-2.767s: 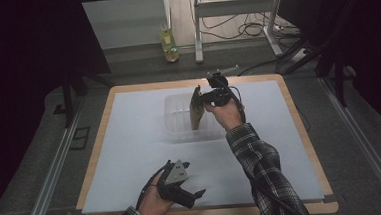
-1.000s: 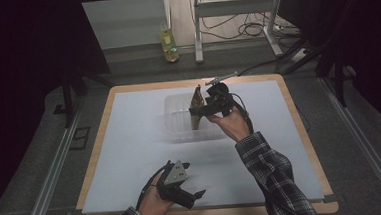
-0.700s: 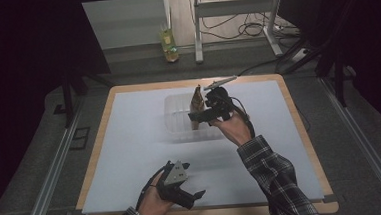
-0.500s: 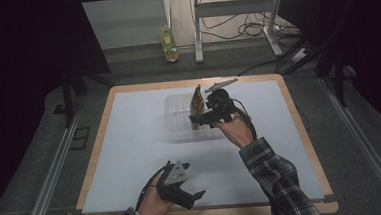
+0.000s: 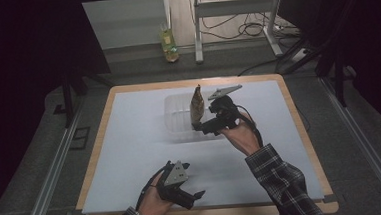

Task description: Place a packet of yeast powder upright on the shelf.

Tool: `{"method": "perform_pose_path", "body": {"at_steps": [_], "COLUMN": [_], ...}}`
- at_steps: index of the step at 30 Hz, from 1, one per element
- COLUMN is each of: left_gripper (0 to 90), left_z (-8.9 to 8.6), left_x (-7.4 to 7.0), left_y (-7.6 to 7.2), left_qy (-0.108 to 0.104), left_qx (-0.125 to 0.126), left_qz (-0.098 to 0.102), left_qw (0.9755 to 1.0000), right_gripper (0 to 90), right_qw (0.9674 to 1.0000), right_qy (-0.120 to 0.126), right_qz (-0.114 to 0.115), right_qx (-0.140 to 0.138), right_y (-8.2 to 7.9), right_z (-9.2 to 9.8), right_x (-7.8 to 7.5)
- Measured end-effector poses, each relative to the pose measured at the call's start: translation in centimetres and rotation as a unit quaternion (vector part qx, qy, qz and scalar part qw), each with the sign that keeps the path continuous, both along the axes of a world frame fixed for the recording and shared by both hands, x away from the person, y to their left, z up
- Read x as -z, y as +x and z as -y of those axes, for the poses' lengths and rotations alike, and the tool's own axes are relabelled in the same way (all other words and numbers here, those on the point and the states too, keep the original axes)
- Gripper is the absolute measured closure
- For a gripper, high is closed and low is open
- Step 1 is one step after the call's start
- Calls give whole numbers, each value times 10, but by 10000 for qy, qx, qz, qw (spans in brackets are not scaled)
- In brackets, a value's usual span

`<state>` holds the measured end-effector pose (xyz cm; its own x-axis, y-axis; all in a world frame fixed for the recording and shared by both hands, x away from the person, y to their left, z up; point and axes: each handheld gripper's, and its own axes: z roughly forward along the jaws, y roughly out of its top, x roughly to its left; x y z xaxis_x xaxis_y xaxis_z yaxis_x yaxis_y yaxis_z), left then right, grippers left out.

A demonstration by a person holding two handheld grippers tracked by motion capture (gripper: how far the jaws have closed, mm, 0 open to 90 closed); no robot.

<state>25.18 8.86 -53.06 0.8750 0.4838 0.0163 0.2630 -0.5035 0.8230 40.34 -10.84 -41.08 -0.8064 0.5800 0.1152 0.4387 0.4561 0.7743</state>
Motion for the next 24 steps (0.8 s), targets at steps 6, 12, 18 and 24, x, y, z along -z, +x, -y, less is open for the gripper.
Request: {"method": "perform_pose_path", "body": {"at_steps": [6,12,18,24], "left_gripper": [14,12,12,11], "left_z": [-2,-3,-3,-4], "left_x": [0,1,1,1], "left_y": [1,2,3,3], "left_qy": [8,16,27,7], "left_qx": [-35,-68,-76,-58], "left_qz": [35,74,79,79], "left_qw": [10000,9999,9999,10000], "right_gripper": [36,30,29,28], "right_qw": [9997,9993,9992,9990], "right_qy": [-159,-259,-270,-281], "right_qz": [141,250,261,309], "right_qx": [-110,-137,-159,-156], "right_y": [-11,-20,-25,-31], "right_z": [3,9,16,23], "right_x": [6,11,16,20]}}
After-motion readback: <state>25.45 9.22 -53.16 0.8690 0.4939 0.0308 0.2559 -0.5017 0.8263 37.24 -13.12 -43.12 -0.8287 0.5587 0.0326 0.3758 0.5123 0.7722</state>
